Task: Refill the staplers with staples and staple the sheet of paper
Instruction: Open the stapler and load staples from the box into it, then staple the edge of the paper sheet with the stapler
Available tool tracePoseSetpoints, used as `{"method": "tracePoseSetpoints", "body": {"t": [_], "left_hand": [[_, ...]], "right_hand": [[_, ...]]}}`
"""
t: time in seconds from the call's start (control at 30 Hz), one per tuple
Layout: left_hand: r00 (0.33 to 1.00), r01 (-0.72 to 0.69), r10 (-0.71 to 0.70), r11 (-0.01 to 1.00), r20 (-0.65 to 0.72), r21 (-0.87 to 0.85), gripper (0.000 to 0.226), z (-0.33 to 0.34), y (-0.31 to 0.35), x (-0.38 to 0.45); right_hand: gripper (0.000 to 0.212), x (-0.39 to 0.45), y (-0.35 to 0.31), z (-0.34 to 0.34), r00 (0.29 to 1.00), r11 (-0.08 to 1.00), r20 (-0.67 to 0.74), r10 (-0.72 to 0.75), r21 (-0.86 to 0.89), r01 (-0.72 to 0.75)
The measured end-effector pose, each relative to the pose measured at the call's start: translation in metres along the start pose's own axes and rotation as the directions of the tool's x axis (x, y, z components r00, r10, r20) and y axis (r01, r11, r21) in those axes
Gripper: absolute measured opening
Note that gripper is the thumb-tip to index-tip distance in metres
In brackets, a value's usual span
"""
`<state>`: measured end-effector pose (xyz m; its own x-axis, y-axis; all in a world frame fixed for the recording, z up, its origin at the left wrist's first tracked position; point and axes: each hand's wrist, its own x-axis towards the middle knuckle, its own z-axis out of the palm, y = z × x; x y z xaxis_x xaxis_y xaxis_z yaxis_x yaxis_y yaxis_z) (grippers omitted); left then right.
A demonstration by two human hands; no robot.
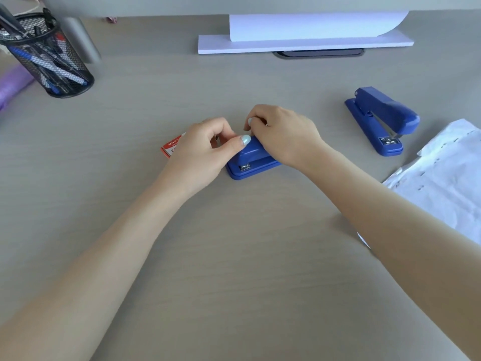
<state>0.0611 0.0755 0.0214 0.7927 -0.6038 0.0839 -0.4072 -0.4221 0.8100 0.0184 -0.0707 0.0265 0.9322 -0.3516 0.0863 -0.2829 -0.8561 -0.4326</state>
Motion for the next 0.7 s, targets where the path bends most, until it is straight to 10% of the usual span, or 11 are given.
{"method": "tracePoseSetpoints", "body": {"t": [0.23, 0.4, 0.7], "left_hand": [[1.0, -0.002, 0.002, 1.0, -0.002, 0.005, 0.027, 0.001, 0.001, -0.003], [0.999, -0.003, 0.002, 1.0, 0.038, 0.021, 0.024, 0.003, 0.009, -0.008], [0.969, -0.233, 0.221, 0.966, 0.114, 0.115, 0.015, 0.007, 0.027, -0.023]], "right_hand": [[0.028, -0.003, -0.001, 0.002, 0.999, 0.998, -0.038, -0.028, -0.052, 0.026], [0.025, -0.035, 0.009, -0.027, 0.985, 0.912, -0.166, -0.048, 0.396, 0.111], [0.034, -0.18, 0.103, -0.06, 0.955, 0.932, -0.018, 0.295, -0.213, -0.292]]}}
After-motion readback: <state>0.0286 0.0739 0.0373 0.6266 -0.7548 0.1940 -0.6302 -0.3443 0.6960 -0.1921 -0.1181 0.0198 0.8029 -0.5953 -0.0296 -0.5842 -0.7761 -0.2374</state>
